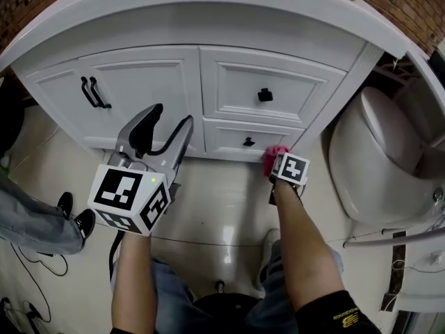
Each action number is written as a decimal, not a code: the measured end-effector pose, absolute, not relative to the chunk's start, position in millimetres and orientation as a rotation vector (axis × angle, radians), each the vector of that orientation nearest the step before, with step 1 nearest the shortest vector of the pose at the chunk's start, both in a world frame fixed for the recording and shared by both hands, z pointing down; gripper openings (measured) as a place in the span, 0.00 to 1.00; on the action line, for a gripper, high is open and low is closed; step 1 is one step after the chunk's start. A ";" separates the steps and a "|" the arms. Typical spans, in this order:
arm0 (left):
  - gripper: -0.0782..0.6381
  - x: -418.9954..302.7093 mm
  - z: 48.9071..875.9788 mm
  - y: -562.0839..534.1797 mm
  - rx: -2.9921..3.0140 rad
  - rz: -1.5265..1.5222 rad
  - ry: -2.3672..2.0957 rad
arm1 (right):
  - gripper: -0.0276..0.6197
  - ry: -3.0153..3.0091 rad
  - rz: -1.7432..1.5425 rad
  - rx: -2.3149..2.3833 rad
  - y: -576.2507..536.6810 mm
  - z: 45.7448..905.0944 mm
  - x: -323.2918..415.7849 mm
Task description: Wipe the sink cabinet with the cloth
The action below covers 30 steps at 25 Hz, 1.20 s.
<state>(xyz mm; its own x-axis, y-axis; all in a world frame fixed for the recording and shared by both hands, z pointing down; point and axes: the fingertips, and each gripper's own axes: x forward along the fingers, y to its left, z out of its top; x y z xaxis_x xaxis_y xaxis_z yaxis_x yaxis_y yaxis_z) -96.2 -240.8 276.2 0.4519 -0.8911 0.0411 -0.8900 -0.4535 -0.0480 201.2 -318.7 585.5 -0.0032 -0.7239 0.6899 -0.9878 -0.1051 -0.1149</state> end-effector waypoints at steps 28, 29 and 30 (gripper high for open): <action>0.44 -108.0 292.7 -249.2 -2.652 -0.190 1.658 | 0.13 -2.291 0.301 1.242 -335.6 616.1 19.1; 0.44 -101.9 292.6 -249.8 -2.658 -0.193 1.641 | 0.13 -2.263 0.329 1.297 -334.4 619.0 41.6; 0.44 -96.2 292.0 -249.8 -2.664 -0.192 1.626 | 0.13 -2.210 0.370 1.383 -332.7 623.8 70.3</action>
